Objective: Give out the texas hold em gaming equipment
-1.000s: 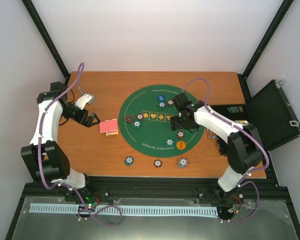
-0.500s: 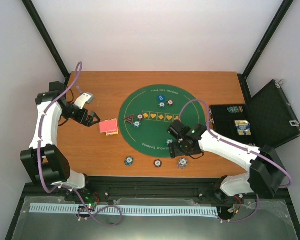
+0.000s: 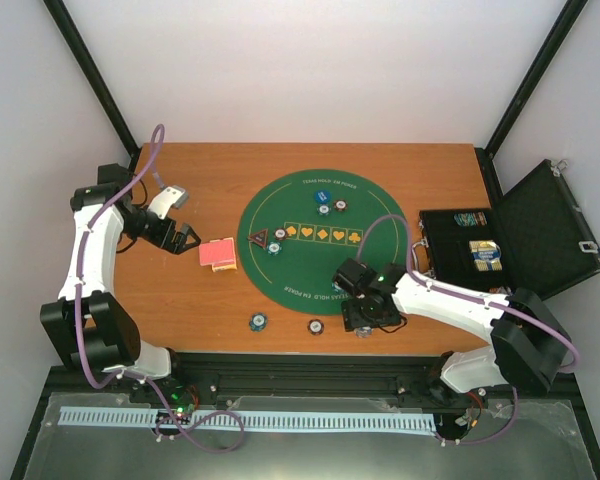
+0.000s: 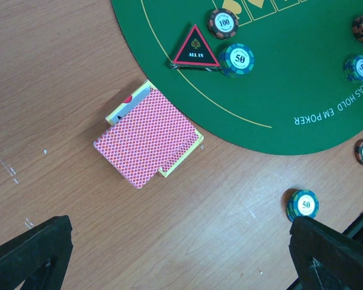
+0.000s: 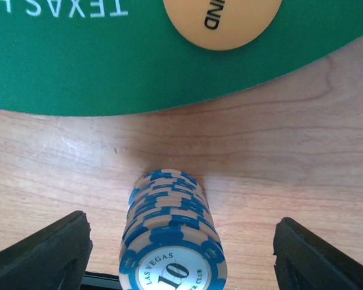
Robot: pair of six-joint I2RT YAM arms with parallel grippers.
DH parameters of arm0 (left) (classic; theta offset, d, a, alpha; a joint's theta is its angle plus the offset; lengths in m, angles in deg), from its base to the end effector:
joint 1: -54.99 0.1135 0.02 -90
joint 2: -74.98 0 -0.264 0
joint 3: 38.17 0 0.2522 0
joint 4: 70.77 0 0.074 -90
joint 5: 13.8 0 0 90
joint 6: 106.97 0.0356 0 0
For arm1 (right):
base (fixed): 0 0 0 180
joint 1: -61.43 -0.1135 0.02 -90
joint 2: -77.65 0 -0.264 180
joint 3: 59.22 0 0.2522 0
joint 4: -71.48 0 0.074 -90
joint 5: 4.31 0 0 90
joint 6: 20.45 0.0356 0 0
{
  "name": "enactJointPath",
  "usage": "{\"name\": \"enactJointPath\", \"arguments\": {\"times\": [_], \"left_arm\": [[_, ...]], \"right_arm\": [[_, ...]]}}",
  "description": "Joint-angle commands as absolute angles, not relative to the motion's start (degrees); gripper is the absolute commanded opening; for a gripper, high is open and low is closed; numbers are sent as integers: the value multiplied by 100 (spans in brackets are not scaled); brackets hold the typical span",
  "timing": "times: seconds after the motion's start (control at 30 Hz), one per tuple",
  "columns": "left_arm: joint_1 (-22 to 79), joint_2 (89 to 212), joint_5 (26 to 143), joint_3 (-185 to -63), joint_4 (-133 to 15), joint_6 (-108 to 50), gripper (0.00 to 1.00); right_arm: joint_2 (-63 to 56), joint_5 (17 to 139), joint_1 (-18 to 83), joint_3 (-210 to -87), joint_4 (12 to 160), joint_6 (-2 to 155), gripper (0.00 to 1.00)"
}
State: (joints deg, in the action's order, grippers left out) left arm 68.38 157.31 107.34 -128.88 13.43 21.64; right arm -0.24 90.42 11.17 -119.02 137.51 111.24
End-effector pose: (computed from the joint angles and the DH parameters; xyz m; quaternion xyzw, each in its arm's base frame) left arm 0.2571 0.0423 0.3106 0.2410 0.9256 -0.1873 0.2236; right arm 0.1401 0.1639 0.1844 -0.0724 0.9952 0.0082 0.0652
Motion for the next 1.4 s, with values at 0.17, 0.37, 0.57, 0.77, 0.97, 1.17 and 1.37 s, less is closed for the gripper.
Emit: {"name": "enactJointPath", "arguments": {"times": [0.17,0.37,0.57,0.77,0.97,1.17,1.37], "left_arm": [[6837,15646,10781,-12953,1332,2170,100],[6838,15620,10712,-12954,1335,2195,100],[6837,15597,10687,-12988,1344,2198,100],[6835,15602,10686,-12991,1362,2216,100],[6840,15597,10688,-13022,1340,2214,100],[6836,15578,10702,-12982,1341,2220,100],[6836,15548,10666,-12956,1302,2228,100]], "right_arm": [[-40,8921,1064,-11734,13448,11217,73],[52,8841,1063,-11608,13337,11254,56],[106,8861,1062,-11606,13389,11272,51],[154,8851,1054,-11691,13488,11253,51],[156,8912,1054,-11771,13620,11209,55],[157,8888,1054,-11772,13639,11214,43],[207,8922,1048,-11941,13836,11178,32]]}}
